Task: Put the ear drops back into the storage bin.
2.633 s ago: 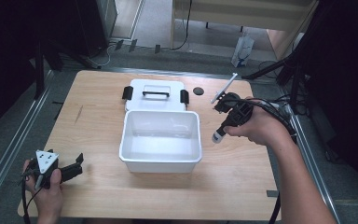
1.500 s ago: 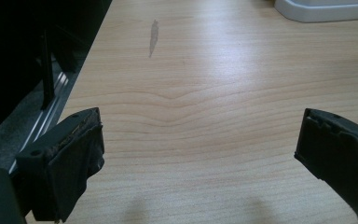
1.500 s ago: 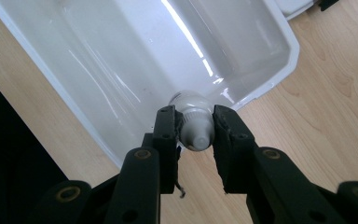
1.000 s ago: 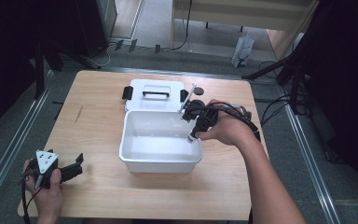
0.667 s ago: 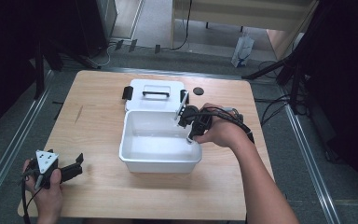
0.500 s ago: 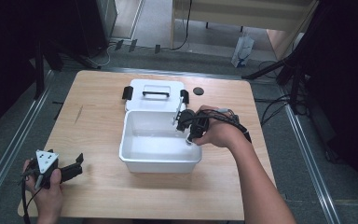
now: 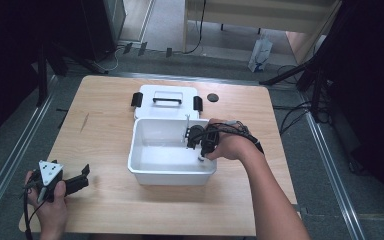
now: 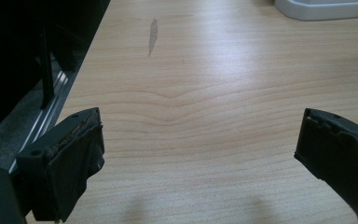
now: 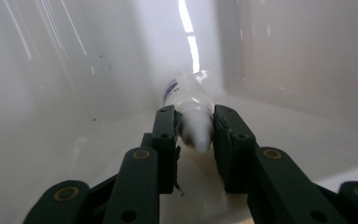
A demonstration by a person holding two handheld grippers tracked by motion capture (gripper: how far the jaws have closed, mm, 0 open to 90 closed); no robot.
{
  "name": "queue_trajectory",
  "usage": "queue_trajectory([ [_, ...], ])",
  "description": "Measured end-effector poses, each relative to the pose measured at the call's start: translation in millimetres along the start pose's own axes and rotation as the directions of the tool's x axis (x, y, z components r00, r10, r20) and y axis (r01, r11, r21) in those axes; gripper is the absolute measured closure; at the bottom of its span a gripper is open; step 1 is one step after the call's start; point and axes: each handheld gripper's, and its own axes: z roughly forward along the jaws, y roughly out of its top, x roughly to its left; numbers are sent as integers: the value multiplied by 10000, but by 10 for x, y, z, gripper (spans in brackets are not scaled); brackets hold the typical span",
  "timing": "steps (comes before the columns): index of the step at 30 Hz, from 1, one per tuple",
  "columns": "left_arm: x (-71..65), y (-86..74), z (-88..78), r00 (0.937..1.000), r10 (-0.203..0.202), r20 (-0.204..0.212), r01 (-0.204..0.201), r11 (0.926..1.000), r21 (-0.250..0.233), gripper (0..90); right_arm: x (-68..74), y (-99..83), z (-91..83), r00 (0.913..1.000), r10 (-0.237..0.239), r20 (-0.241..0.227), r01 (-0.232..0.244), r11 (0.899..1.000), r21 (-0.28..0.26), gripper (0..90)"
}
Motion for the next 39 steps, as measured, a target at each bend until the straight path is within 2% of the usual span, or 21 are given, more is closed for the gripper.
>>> queue_trajectory([
  [8, 2, 1, 0, 10000, -9, 6, 9, 10000, 18, 18, -34, 24, 64, 9999, 70, -78, -70, 10000, 63, 742],
  [14, 3, 1, 2, 10000, -19, 22, 19, 10000, 19, 18, -21, 20, 68, 9998, 107, -190, -108, 9999, -43, 698],
  [15, 2, 1, 1, 10000, -17, 20, 17, 10000, 20, 18, -6, 18, 54, 9994, 212, -286, -214, 9998, -59, 643],
  [19, 0, 1, 1, 10000, -7, 10, 7, 10000, 14, 18, 8, 13, 6, 9993, 354, -127, -358, 9989, -314, 533],
  [20, 0, 1, 1, 10000, -7, 10, 7, 10000, 14, 18, 8, 13, 6, 9993, 354, -127, -358, 9989, -314, 533],
  [23, 0, 1, 1, 10000, 14, 3, -14, 10000, 8, 18, 11, 8, -74, 9979, 650, -83, -654, 9955, -681, 453],
  [25, -1, 0, 2, 10000, 16, -3, -16, 10000, 1, 18, 8, -3, -159, 9945, 1046, -110, -1052, 9894, -1000, 369],
  [29, -3, 0, 2, 10000, 6, -2, -6, 10000, -2, 18, -1, -40, -264, 9859, 1668, 140, -1634, 9772, -1357, 224],
  [31, -3, 0, 2, 10000, 7, -1, -7, 10000, -4, 18, -18, -74, -312, 9795, 2012, 137, -1965, 9675, -1589, 176],
  [32, -3, 0, 2, 10000, 7, -1, -7, 10000, -4, 18, -18, -74, -312, 9795, 2012, 137, -1965, 9675, -1589, 176],
  [33, -2, 0, 2, 10000, 17, -5, -17, 10000, -4, 18, -30, -112, -351, 9717, 2358, 126, -2297, 9562, -1814, 134],
  [34, -2, 0, 2, 10000, 17, -5, -17, 10000, -4, 18, -30, -112, -351, 9717, 2358, 126, -2297, 9562, -1814, 134],
  [35, -2, 0, 2, 10000, 16, -4, -16, 10000, -4, 18, -43, -157, -379, 9648, 2624, 147, -2545, 9468, -1970, 120],
  [37, -3, 0, 2, 10000, 5, -3, -5, 10000, -6, 18, -47, -175, -387, 9628, 2697, 163, -2609, 9438, -2028, 109],
  [39, -3, 0, 2, 10000, 11, -3, -11, 10000, -5, 18, -52, -234, -404, 9559, 2934, 136, -2834, 9337, -2190, 64],
])
